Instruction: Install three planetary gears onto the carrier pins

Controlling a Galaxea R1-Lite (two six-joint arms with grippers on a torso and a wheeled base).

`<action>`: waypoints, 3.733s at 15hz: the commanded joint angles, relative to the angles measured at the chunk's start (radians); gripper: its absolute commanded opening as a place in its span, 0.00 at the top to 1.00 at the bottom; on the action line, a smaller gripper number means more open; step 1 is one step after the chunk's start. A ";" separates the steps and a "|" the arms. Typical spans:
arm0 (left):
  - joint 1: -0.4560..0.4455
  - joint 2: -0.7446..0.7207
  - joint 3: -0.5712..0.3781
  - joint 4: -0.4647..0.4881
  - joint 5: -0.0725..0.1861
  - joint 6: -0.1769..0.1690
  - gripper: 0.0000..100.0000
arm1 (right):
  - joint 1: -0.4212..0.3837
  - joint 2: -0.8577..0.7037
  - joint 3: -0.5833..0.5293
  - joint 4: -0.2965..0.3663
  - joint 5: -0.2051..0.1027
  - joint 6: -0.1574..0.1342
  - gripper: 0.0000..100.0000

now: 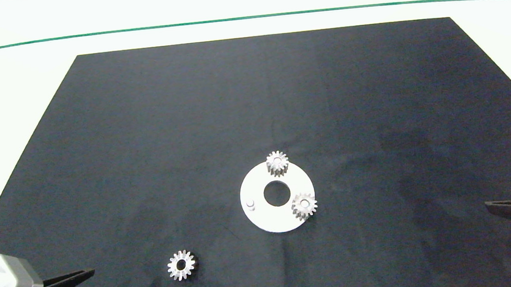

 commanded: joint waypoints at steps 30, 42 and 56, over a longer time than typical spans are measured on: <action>-0.134 0.378 0.058 -0.318 0.161 -0.016 0.00 | -0.068 -0.157 0.075 0.044 0.003 0.003 0.00; -0.138 0.488 0.075 -0.450 0.161 -0.030 0.00 | -0.068 -0.158 0.075 0.044 0.003 0.004 0.00; -0.143 0.533 0.083 -0.539 0.162 -0.019 0.09 | -0.068 -0.158 0.075 0.044 0.003 0.004 0.00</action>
